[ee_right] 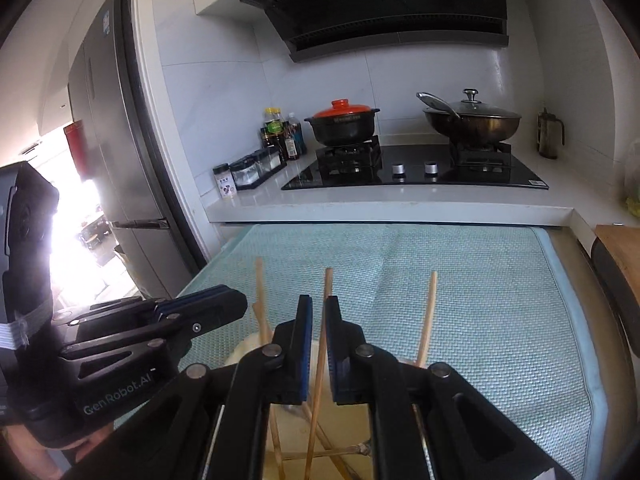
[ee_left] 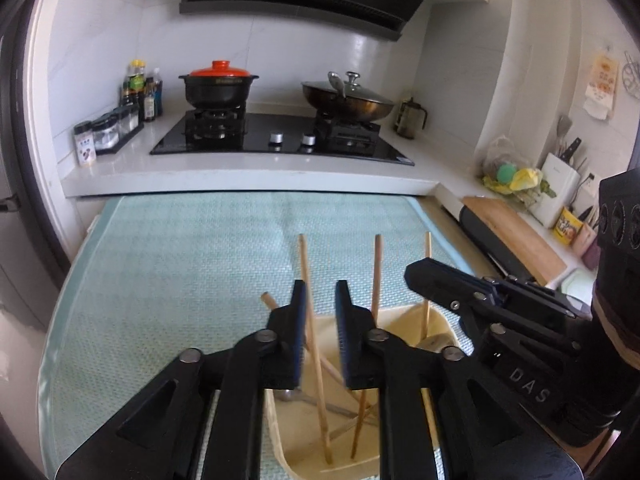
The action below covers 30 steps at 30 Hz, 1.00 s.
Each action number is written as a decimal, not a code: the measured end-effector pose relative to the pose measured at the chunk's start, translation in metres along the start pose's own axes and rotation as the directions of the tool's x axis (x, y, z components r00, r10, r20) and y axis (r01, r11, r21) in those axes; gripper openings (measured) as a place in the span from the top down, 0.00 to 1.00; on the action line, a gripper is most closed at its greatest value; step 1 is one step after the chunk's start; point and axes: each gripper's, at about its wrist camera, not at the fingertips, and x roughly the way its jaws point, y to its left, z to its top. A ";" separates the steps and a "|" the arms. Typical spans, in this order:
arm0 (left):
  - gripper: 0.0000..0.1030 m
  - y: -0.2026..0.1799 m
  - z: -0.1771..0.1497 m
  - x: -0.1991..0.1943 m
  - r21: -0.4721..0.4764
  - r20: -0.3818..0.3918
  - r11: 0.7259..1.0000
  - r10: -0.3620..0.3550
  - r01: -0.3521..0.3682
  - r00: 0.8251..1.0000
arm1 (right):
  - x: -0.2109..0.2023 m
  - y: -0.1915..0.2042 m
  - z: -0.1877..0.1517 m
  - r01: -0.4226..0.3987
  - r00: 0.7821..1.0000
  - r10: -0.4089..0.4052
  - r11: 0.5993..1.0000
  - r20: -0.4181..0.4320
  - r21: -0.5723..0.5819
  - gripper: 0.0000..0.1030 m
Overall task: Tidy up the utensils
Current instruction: 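Open both grippers to drop the chopsticks into the holder, then withdraw both grippers and position them over the loose chopsticks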
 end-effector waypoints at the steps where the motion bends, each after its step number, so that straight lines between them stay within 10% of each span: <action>1: 0.51 0.002 0.001 -0.006 -0.004 0.009 1.000 0.010 -0.010 1.000 | -0.005 -0.001 0.001 0.007 1.000 -0.007 1.000 0.004 -0.003 0.93; 5: 0.17 0.008 -0.002 -0.055 0.012 0.072 0.999 0.048 -0.049 0.996 | -0.047 0.005 0.011 0.030 0.999 -0.028 0.999 0.043 -0.043 0.60; 8: 0.06 0.009 -0.015 -0.095 0.056 0.060 0.995 0.081 -0.084 0.995 | -0.092 0.015 0.009 0.054 0.997 -0.048 0.994 0.064 -0.094 0.58; 15: 0.03 -0.003 -0.117 -0.166 0.153 -0.111 0.983 0.115 -0.098 0.987 | -0.187 0.025 -0.067 0.072 0.997 -0.072 0.989 0.004 -0.128 0.51; 22: 0.03 -0.030 -0.227 -0.185 0.012 -0.178 0.998 0.057 -0.055 0.982 | -0.244 0.020 -0.206 0.195 0.978 -0.195 0.981 -0.072 -0.009 0.52; 30: 0.03 -0.063 -0.265 -0.159 -0.082 -0.213 0.996 -0.039 0.022 0.976 | -0.261 0.000 -0.289 0.225 0.955 -0.201 0.970 -0.219 0.093 0.69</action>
